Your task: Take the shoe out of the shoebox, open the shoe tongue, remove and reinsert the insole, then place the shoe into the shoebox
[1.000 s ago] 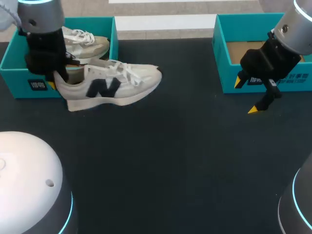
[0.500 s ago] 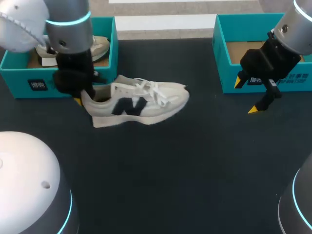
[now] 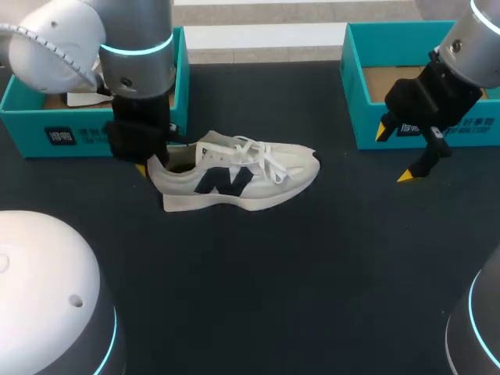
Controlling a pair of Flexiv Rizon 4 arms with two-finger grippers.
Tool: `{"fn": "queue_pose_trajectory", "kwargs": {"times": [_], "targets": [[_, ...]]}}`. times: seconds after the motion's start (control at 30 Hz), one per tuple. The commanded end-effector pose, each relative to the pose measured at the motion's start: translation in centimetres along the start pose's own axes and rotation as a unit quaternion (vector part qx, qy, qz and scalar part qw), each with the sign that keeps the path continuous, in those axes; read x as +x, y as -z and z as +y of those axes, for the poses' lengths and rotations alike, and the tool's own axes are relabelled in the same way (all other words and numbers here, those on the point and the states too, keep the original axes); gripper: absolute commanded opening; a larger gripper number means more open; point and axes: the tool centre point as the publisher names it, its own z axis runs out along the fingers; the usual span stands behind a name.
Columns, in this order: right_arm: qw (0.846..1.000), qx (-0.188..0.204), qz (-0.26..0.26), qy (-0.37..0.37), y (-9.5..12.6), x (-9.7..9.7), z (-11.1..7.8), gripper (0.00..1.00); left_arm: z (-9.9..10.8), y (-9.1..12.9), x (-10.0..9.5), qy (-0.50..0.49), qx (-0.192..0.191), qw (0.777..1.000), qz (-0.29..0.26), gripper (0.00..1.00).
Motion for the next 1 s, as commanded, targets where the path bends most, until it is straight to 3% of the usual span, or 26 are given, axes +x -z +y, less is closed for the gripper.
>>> {"fn": "queue_pose_trajectory", "kwargs": {"times": [0.03, 0.17, 0.23, 0.5, 1.0], "targets": [[1.000, 0.001, 0.001, 0.000, -0.1, -0.1, 0.0, 1.00, 0.0, 0.1, 0.1, 0.000, -0.001, 1.000, -0.001, 0.00], [1.000, 0.001, 0.001, 0.000, -0.1, -0.1, 0.0, 1.00, 0.0, 0.1, 0.1, 0.000, -0.001, 1.000, -0.001, 0.00], [1.000, 0.001, 0.001, 0.000, -0.1, -0.1, 0.0, 1.00, -0.3, -0.6, -0.6, 0.032, -0.021, 0.999, 0.010, 0.00], [1.000, 0.001, 0.001, 0.000, -0.1, -0.1, 0.0, 1.00, -1.1, -4.9, -4.7, 0.051, -0.030, 0.997, 0.057, 0.00], [1.000, 0.001, 0.001, 0.000, -0.1, -0.1, 0.0, 1.00, -1.3, -10.3, -9.0, 0.034, -0.032, 0.998, 0.043, 0.00]]}}
